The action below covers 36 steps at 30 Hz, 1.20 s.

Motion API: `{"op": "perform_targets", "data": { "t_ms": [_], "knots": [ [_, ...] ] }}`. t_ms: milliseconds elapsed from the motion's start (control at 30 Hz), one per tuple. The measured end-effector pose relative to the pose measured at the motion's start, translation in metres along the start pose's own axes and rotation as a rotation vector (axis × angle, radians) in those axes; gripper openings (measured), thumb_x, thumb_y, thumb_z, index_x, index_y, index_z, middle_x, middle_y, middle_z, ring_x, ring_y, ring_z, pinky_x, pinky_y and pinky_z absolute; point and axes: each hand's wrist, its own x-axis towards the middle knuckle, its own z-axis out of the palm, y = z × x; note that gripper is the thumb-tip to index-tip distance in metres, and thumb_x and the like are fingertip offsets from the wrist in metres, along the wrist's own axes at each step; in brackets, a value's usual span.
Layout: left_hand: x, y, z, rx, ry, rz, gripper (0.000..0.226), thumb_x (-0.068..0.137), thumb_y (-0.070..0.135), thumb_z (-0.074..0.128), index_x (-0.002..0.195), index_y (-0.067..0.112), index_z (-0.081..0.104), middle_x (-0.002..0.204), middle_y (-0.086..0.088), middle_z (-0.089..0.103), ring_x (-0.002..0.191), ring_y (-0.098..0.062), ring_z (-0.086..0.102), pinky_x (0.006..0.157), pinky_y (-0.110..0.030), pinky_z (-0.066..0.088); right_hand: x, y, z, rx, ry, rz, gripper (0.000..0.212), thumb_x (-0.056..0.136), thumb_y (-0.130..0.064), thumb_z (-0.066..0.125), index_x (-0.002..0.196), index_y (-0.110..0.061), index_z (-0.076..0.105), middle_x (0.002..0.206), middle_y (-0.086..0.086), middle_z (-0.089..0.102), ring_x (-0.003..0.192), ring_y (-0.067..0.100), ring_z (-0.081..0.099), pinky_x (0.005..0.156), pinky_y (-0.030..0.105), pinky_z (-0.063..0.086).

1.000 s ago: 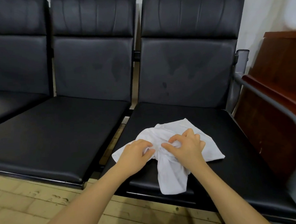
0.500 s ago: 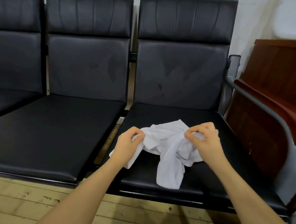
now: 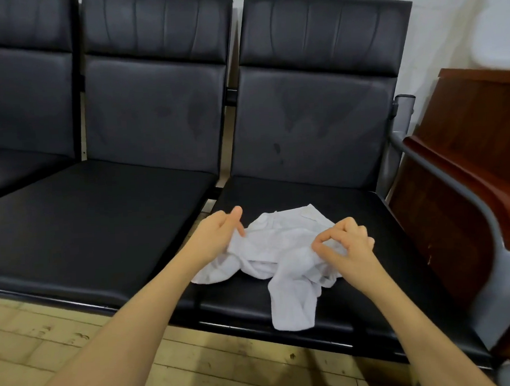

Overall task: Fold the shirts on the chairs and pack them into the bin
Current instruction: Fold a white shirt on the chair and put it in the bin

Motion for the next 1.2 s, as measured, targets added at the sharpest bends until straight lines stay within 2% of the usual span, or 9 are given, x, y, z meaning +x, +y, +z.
{"op": "perform_targets", "data": {
  "t_ms": [100, 167, 300, 367, 467, 600, 800, 1000, 1200],
  "knots": [
    [-0.004, -0.019, -0.001, 0.415, 0.014, 0.033, 0.034, 0.09, 0.046, 0.055, 0.082, 0.017, 0.069, 0.089, 0.004, 0.05, 0.086, -0.012, 0.047, 0.085, -0.027, 0.033, 0.0, -0.006, 0.01, -0.064, -0.017, -0.07, 0.011, 0.089, -0.033, 0.061, 0.081, -0.037, 0.066, 0.097, -0.017, 0.038, 0.096, 0.004, 0.028, 0.088, 0.023, 0.019],
    [-0.007, -0.034, 0.0, 0.622, 0.082, 0.234, 0.016, 0.086, 0.039, 0.063, 0.093, 0.024, 0.067, 0.098, 0.01, 0.046, 0.093, -0.008, 0.038, 0.088, -0.027, 0.025, -0.001, -0.01, 0.016, -0.062, -0.003, -0.102, 0.01, 0.089, -0.034, 0.063, 0.08, -0.038, 0.066, 0.094, -0.016, 0.038, 0.094, 0.005, 0.028, 0.083, 0.02, 0.016],
    [-0.018, -0.036, 0.0, 0.587, 0.133, 0.55, 0.023, 0.084, 0.034, 0.047, 0.082, 0.023, 0.067, 0.083, 0.009, 0.056, 0.081, -0.01, 0.048, 0.078, -0.026, 0.029, 0.002, -0.014, 0.029, -0.095, 0.111, -0.099, 0.012, 0.081, -0.041, 0.07, 0.073, -0.033, 0.067, 0.088, -0.014, 0.039, 0.095, 0.008, 0.031, 0.082, 0.018, 0.012],
    [-0.023, -0.036, 0.004, 0.635, 0.068, 0.494, 0.035, 0.086, 0.041, 0.044, 0.083, 0.019, 0.07, 0.081, 0.005, 0.061, 0.078, -0.017, 0.056, 0.078, -0.028, 0.038, 0.004, -0.014, 0.035, -0.149, 0.145, -0.095, 0.019, 0.079, -0.045, 0.07, 0.069, -0.029, 0.067, 0.086, -0.013, 0.04, 0.094, 0.01, 0.033, 0.082, 0.018, 0.011],
    [-0.024, -0.043, 0.005, 0.703, -0.004, 0.297, 0.038, 0.088, 0.05, 0.053, 0.104, 0.02, 0.068, 0.104, 0.006, 0.06, 0.099, -0.017, 0.052, 0.086, -0.027, 0.041, 0.005, -0.011, 0.042, -0.17, 0.131, -0.074, 0.02, 0.082, -0.046, 0.067, 0.077, -0.027, 0.069, 0.092, -0.009, 0.044, 0.097, 0.011, 0.033, 0.08, 0.019, 0.012],
    [-0.022, -0.042, 0.007, 0.695, -0.015, 0.222, 0.027, 0.09, 0.039, 0.059, 0.109, 0.021, 0.067, 0.111, 0.006, 0.057, 0.104, -0.017, 0.048, 0.088, -0.029, 0.042, 0.002, 0.001, 0.045, -0.227, 0.045, -0.135, 0.017, 0.091, -0.039, 0.059, 0.09, -0.026, 0.068, 0.096, -0.009, 0.042, 0.094, 0.012, 0.031, 0.077, 0.023, 0.014],
    [-0.023, -0.041, 0.001, 0.538, -0.013, 0.228, 0.022, 0.089, 0.032, 0.063, 0.101, 0.015, 0.071, 0.102, -0.002, 0.063, 0.1, -0.02, 0.055, 0.09, -0.033, 0.042, -0.002, 0.013, 0.03, -0.159, 0.056, -0.19, 0.014, 0.096, -0.021, 0.051, 0.095, -0.023, 0.065, 0.099, -0.007, 0.052, 0.097, 0.014, 0.044, 0.086, 0.025, 0.028],
    [-0.027, -0.026, -0.003, 0.5, 0.148, 0.367, 0.049, 0.087, 0.049, 0.037, 0.092, 0.014, 0.071, 0.078, 0.002, 0.069, 0.07, -0.018, 0.063, 0.068, -0.031, 0.051, -0.014, 0.02, 0.008, -0.051, 0.074, -0.179, 0.028, 0.09, 0.005, 0.052, 0.1, -0.017, 0.066, 0.101, -0.019, 0.046, 0.097, -0.007, 0.049, 0.08, -0.001, 0.034],
    [-0.026, 0.003, 0.002, 0.352, 0.118, 0.354, 0.02, 0.091, 0.028, 0.054, 0.097, 0.017, 0.07, 0.089, 0.005, 0.069, 0.083, -0.012, 0.062, 0.077, -0.032, 0.051, -0.019, 0.024, -0.01, -0.063, 0.228, -0.126, 0.017, 0.086, -0.001, 0.064, 0.093, -0.015, 0.071, 0.101, -0.013, 0.045, 0.092, -0.005, 0.051, 0.077, -0.002, 0.036]
  ]
}}
